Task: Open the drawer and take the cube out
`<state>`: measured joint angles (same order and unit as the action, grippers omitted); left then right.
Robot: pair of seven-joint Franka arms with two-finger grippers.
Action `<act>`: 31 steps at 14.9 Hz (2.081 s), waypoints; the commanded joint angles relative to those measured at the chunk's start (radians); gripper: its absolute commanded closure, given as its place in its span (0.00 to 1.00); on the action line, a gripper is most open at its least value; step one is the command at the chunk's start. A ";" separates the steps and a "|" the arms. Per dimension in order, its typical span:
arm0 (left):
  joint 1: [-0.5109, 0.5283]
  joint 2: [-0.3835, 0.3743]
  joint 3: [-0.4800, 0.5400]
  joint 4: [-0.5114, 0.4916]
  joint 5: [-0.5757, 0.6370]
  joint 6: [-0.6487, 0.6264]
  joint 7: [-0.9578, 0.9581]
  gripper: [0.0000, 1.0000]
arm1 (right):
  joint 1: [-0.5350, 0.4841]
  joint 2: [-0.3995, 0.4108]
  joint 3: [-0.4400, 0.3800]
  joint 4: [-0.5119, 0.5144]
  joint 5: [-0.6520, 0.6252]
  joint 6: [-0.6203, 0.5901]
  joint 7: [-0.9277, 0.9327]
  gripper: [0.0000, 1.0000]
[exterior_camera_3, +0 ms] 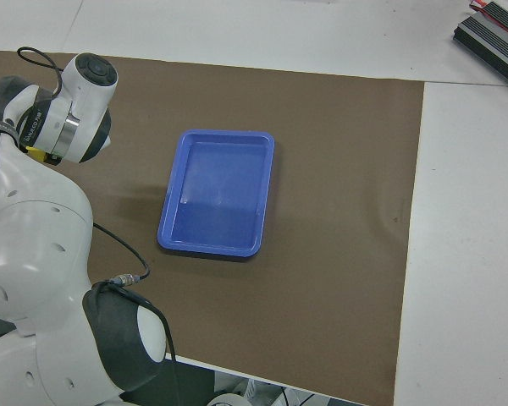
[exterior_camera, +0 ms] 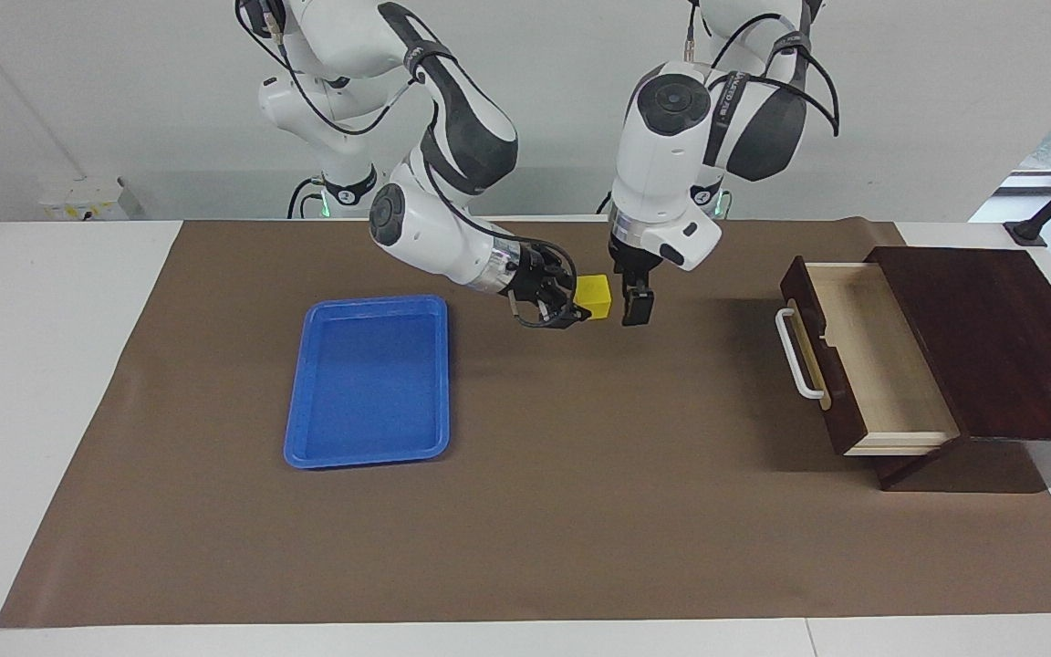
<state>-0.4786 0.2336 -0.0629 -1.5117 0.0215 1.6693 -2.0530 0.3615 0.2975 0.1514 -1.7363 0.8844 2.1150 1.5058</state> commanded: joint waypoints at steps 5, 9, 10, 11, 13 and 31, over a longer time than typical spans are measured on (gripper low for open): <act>0.176 -0.077 -0.002 -0.175 0.158 0.078 0.249 0.00 | -0.035 0.008 0.005 0.020 0.025 -0.039 -0.032 1.00; 0.234 -0.157 0.000 -0.378 0.268 0.252 0.297 0.00 | -0.139 0.009 0.002 0.029 0.018 -0.110 -0.050 1.00; 0.247 -0.161 0.000 -0.398 0.288 0.268 0.306 0.00 | -0.172 0.009 0.002 0.029 0.010 -0.139 -0.071 1.00; 0.259 -0.161 0.000 -0.407 0.305 0.274 0.335 0.00 | -0.200 0.009 -0.001 0.027 0.007 -0.165 -0.093 1.00; 0.296 -0.160 0.000 -0.416 0.324 0.288 0.370 0.00 | -0.271 0.009 -0.004 0.018 -0.017 -0.184 -0.134 1.00; 0.610 -0.143 -0.002 -0.432 0.327 0.500 0.678 0.00 | -0.621 0.126 -0.009 -0.083 -0.269 -0.185 -0.553 1.00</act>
<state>0.1128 0.1046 -0.0611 -1.9187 0.3218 2.1346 -1.4017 -0.2391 0.4138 0.1308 -1.8320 0.6353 1.9285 0.9716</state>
